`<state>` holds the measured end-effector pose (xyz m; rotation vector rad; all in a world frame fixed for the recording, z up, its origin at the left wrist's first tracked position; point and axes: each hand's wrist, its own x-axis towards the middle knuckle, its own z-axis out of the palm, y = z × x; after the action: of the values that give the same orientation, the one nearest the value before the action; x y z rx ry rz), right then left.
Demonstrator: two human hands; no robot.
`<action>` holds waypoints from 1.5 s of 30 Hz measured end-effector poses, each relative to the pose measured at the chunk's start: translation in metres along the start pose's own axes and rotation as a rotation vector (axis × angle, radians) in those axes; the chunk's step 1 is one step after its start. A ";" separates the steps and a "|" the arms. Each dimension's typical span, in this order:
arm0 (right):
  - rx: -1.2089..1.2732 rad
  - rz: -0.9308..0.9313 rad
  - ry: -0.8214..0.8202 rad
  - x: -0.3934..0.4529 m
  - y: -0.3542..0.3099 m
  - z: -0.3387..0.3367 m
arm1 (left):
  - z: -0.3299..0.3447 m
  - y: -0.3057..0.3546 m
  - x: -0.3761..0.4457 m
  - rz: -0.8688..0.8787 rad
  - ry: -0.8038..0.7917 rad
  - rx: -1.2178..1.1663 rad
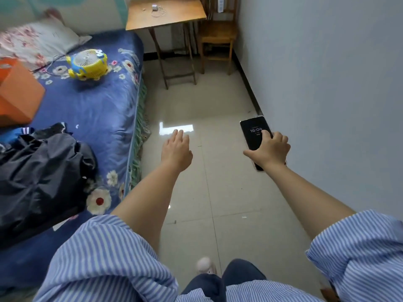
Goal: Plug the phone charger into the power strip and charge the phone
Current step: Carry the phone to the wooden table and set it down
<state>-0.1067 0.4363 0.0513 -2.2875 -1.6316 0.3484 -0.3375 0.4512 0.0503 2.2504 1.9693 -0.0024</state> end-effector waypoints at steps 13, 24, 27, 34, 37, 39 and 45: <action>0.037 -0.197 0.021 0.272 -0.155 0.024 | -0.062 -0.086 0.278 -0.084 0.097 0.021; 0.030 -0.256 -0.059 0.523 -0.275 0.051 | -0.119 -0.153 0.514 -0.185 0.062 0.084; 0.023 -0.268 -0.057 0.587 -0.311 0.069 | -0.131 -0.184 0.582 -0.200 0.055 0.108; 0.076 -0.229 -0.026 0.738 -0.399 0.088 | -0.161 -0.259 0.746 -0.179 0.021 0.129; 0.063 -0.250 -0.007 0.790 -0.428 0.090 | -0.172 -0.273 0.805 -0.161 0.043 0.112; 0.058 -0.263 -0.006 0.826 -0.448 0.093 | -0.176 -0.281 0.845 -0.147 0.042 0.104; -0.004 -0.356 -0.042 0.947 -0.504 0.116 | -0.176 -0.307 0.969 -0.148 -0.005 0.094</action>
<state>-0.2835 1.4980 0.1212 -1.9493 -2.0148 0.3078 -0.5237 1.4644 0.0925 2.1502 2.1722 -0.1196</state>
